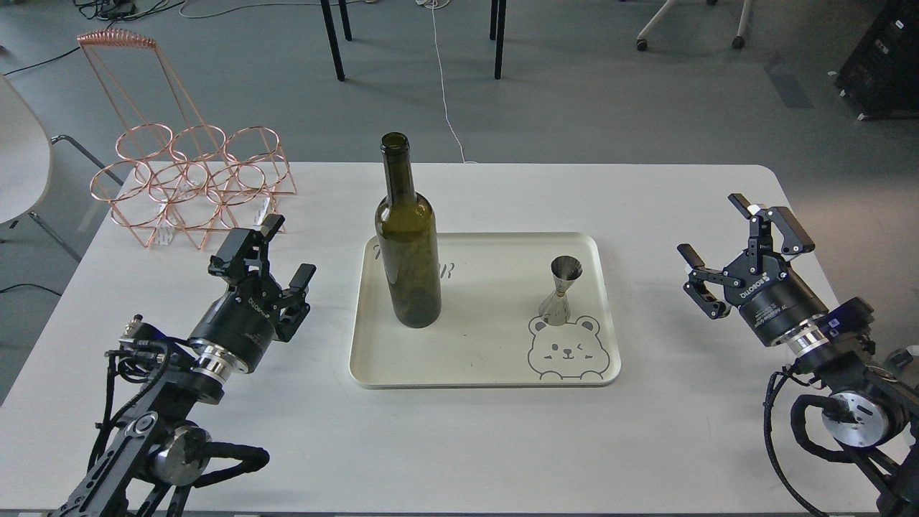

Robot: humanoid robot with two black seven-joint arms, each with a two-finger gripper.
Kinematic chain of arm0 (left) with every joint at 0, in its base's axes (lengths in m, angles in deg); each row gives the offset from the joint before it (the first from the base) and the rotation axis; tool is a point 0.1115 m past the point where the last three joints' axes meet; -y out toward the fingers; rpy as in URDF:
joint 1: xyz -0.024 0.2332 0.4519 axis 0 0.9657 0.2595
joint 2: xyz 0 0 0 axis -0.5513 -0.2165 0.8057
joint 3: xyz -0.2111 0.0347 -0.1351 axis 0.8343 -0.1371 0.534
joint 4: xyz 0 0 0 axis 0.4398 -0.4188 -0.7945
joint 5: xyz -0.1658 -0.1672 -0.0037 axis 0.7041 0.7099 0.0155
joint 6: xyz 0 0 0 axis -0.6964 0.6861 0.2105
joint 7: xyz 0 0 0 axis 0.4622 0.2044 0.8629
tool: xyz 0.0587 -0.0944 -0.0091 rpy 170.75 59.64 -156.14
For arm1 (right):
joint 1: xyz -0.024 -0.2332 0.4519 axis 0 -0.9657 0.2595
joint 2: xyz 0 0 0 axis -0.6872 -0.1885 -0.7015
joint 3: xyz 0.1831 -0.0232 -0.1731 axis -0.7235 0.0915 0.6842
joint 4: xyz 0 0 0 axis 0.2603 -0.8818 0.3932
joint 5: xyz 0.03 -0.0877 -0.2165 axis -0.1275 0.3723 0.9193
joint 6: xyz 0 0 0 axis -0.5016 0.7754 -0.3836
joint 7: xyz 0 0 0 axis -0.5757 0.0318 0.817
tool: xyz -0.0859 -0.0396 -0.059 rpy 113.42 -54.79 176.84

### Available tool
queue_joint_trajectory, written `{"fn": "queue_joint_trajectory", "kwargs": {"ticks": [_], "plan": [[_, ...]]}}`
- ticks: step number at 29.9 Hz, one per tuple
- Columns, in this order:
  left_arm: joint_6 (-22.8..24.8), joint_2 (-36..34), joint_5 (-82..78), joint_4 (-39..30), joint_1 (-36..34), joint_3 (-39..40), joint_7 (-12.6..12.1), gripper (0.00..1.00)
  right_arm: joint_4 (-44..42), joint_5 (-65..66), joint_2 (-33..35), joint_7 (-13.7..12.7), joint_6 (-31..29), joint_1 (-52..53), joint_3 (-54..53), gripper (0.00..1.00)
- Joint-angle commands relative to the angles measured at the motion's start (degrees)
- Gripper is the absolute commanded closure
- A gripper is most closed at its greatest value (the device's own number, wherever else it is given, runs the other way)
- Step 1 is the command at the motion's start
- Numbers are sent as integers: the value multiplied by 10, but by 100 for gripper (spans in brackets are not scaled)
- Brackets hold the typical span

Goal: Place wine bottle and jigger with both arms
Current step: 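Move the right gripper toward the steel jigger on the tray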

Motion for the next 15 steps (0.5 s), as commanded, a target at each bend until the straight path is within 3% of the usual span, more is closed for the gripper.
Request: {"fn": "queue_joint_trajectory", "kwargs": {"ticks": [1, 5, 9, 12, 15], "plan": [[-3, 0, -1, -4, 2, 1, 7, 2, -3, 1, -1, 0, 0, -1, 1, 1], [-10, -4, 0, -4, 0, 1, 13, 2, 4, 59, 6, 0, 0, -4, 2, 1], [-11, -19, 2, -4, -5, 1, 20, 2, 44, 224, 40, 0, 0, -5, -15, 1], [-11, -31, 2, -4, -8, -2, 56, 2, 110, 350, 70, 0, 0, -21, -25, 1], [-10, -40, 2, -4, -9, -6, 75, 2, 165, 472, 98, 0, 73, -33, -21, 1]]}}
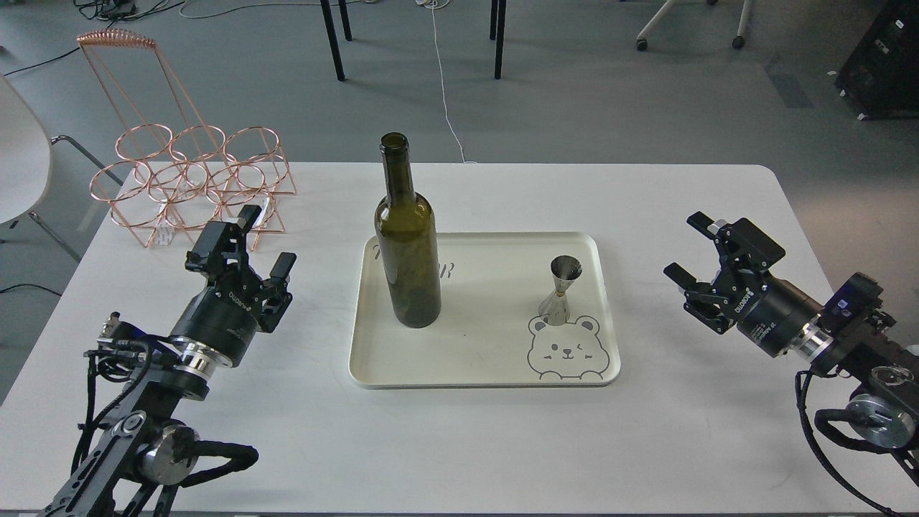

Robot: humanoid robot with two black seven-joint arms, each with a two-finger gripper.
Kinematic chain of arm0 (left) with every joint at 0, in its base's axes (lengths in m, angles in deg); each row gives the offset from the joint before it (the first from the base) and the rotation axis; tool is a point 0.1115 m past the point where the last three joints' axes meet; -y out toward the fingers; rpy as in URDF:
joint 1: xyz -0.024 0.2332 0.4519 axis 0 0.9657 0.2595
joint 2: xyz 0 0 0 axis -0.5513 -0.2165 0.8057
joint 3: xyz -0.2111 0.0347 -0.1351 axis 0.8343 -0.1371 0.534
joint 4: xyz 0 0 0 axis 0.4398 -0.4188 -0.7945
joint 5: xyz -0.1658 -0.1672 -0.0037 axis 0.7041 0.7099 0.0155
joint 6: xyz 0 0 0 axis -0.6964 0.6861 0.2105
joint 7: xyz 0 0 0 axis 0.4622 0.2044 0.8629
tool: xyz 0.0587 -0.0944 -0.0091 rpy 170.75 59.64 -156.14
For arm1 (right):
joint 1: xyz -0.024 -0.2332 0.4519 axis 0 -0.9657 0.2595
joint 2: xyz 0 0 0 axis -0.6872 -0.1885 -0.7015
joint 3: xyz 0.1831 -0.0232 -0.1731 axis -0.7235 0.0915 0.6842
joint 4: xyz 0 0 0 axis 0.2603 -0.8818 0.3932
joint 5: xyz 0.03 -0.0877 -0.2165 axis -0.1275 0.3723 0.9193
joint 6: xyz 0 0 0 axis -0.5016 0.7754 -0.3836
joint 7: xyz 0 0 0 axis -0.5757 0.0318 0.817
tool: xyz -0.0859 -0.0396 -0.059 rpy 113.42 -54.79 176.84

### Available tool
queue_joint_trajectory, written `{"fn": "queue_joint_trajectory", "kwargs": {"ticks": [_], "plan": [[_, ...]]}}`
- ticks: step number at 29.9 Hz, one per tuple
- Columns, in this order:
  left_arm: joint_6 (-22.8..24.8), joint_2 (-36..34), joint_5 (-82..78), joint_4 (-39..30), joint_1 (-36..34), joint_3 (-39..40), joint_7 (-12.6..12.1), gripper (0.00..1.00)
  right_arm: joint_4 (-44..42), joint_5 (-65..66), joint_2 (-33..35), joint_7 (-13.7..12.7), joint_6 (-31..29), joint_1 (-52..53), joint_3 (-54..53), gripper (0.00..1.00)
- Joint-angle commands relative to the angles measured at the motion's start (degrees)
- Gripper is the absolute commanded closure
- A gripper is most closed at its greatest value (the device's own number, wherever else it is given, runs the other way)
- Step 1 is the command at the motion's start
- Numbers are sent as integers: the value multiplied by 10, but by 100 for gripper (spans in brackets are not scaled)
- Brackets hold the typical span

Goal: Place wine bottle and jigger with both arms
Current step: 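Move the right gripper toward the steel jigger on the tray, then close the right gripper around the steel jigger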

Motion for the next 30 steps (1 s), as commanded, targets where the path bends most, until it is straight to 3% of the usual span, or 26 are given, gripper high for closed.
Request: {"fn": "queue_joint_trajectory", "kwargs": {"ticks": [1, 9, 14, 19, 30], "plan": [[1, -8, 0, 0, -1, -3, 19, 2, 62, 154, 30, 0, 85, -16, 3, 1], [0, -8, 0, -1, 0, -5, 22, 2, 65, 535, 17, 0, 390, -27, 72, 1], [0, -8, 0, -6, 0, -5, 22, 2, -9, 681, -44, 0, 450, -14, 84, 1], [0, -9, 0, -9, 1, -5, 22, 2, -70, 681, -109, 0, 499, 37, 106, 2], [0, -6, 0, -9, 1, -5, 22, 2, -148, 681, -168, 0, 522, 96, 142, 9]]}}
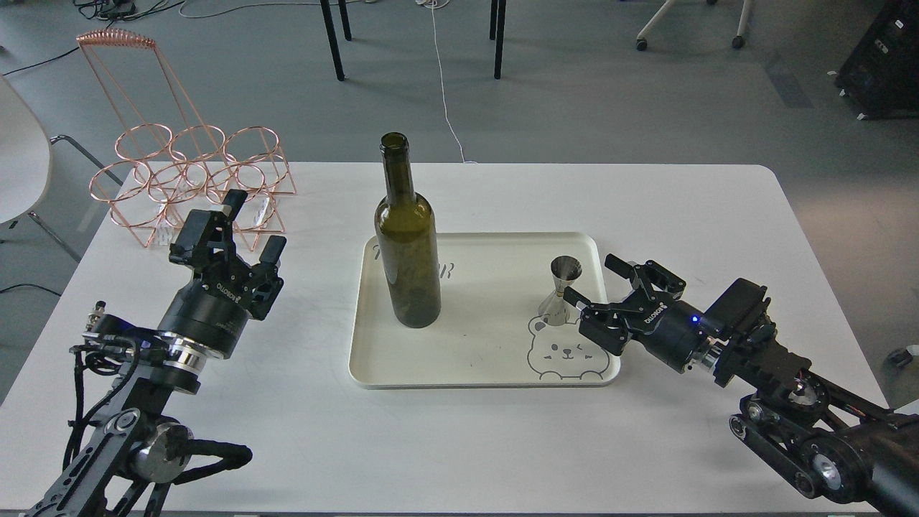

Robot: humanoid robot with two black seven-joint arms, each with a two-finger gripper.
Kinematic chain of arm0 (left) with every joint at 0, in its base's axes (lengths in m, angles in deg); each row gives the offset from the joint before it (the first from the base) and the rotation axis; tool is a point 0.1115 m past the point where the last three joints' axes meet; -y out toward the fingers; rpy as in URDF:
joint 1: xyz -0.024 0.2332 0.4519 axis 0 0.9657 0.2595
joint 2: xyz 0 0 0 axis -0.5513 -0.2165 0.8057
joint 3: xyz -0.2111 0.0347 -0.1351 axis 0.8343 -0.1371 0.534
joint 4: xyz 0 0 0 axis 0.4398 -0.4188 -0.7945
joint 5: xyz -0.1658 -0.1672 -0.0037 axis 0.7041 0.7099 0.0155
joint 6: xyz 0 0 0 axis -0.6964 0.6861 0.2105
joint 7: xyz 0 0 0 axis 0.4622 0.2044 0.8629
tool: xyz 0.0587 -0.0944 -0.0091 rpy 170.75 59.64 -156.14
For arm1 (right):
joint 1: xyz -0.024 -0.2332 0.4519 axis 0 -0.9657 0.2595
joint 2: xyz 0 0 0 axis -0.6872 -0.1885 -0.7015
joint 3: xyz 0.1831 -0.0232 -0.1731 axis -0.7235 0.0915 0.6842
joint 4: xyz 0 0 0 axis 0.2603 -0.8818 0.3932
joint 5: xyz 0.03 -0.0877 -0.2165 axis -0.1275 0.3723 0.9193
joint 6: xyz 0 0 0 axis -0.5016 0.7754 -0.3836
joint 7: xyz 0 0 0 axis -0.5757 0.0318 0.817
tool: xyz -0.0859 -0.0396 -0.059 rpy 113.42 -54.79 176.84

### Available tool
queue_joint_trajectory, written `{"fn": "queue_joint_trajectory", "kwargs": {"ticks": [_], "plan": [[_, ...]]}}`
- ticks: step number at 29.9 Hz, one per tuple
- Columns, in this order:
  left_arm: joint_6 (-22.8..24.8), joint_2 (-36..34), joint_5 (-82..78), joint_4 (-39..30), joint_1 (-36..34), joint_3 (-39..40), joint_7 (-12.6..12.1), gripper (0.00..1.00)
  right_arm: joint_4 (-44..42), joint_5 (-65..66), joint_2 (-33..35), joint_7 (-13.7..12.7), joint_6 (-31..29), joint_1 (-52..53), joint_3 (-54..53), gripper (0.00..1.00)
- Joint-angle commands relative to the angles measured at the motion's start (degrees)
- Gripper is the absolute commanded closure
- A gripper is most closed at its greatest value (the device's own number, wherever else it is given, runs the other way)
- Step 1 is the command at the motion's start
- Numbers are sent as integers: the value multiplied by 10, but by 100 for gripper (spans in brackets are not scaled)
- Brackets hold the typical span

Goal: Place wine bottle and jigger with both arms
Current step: 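Close the right gripper around the steel jigger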

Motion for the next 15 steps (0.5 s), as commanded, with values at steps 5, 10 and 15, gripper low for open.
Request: {"fn": "queue_joint_trajectory", "kwargs": {"ticks": [5, 10, 15], "plan": [[-1, 2, 0, 1, -1, 0, 0, 2, -30, 0, -33, 0, 10, 11, 29, 9], [-1, 1, 0, 1, -1, 0, 0, 2, -58, 0, -40, 0, 11, 24, 36, 11], [-1, 2, 0, 1, -1, 0, 0, 2, -83, 0, -54, 0, 15, 42, 53, 19]]}}
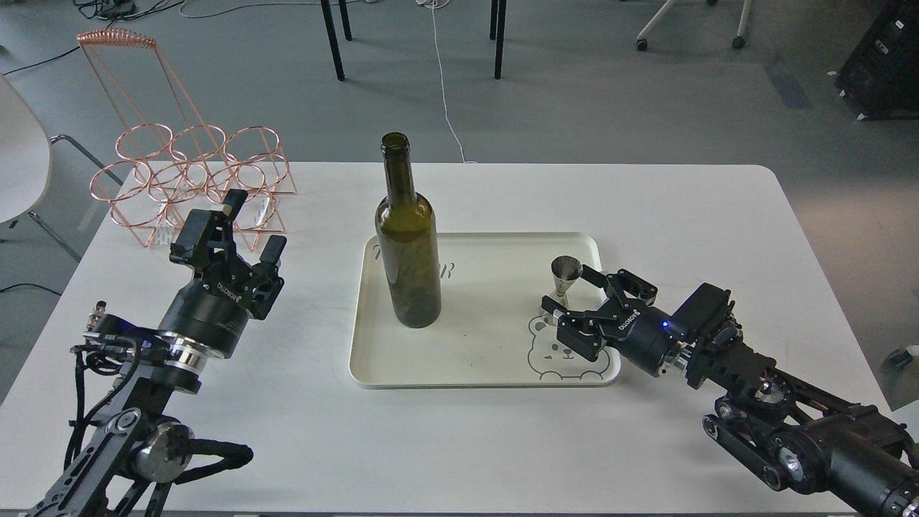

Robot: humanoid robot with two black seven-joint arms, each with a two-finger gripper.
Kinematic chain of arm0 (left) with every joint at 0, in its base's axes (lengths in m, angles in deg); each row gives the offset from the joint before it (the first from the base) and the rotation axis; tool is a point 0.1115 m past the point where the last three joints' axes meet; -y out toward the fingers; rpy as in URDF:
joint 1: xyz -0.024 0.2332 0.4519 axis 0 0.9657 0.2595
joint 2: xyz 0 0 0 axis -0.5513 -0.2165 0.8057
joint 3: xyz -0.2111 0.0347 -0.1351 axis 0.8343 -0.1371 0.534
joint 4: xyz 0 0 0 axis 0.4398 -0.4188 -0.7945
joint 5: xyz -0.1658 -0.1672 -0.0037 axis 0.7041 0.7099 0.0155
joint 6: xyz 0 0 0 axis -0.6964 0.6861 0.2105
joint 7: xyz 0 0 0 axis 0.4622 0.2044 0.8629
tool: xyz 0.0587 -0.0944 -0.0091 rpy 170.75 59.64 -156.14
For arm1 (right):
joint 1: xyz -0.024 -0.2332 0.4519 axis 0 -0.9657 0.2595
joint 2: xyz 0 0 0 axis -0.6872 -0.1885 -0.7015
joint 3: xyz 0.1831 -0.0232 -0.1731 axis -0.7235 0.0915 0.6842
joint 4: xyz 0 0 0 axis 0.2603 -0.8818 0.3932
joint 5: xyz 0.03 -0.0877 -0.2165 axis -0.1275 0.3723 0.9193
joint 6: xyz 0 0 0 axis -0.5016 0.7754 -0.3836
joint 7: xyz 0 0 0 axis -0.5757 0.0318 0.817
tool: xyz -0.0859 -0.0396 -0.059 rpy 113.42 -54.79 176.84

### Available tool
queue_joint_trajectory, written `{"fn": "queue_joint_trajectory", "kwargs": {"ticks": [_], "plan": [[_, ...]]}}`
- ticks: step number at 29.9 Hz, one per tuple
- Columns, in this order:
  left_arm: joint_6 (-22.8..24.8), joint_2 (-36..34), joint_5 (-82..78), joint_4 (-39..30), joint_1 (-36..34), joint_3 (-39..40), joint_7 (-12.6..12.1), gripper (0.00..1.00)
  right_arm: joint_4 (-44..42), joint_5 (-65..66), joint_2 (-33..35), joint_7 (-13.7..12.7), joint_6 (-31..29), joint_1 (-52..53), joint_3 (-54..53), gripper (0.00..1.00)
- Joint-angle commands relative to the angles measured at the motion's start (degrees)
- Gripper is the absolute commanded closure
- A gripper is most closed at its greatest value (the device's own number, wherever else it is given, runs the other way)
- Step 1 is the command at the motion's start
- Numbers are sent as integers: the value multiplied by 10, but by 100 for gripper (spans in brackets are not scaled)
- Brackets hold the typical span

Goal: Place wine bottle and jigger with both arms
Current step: 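Close the right gripper around the steel jigger, then lift the jigger with the right gripper and carry it off the tray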

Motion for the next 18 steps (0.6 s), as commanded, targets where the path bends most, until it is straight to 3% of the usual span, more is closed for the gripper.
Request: {"fn": "queue_joint_trajectory", "kwargs": {"ticks": [1, 4, 7, 15, 17, 18], "plan": [[0, 1, 0, 0, -1, 0, 0, 2, -10, 0, -13, 0, 2, 10, 10, 21], [0, 1, 0, 0, -1, 0, 0, 2, -11, 0, -16, 0, 2, 11, 14, 24], [0, 1, 0, -1, -1, 0, 0, 2, -12, 0, -17, 0, 2, 10, 14, 38], [0, 3, 0, -1, -1, 0, 0, 2, -20, 0, -20, 0, 5, 12, 14, 61], [0, 3, 0, -1, -1, 0, 0, 2, -20, 0, -19, 0, 6, 12, 14, 73], [0, 3, 0, -1, -1, 0, 0, 2, -20, 0, -19, 0, 6, 12, 14, 74]]}}
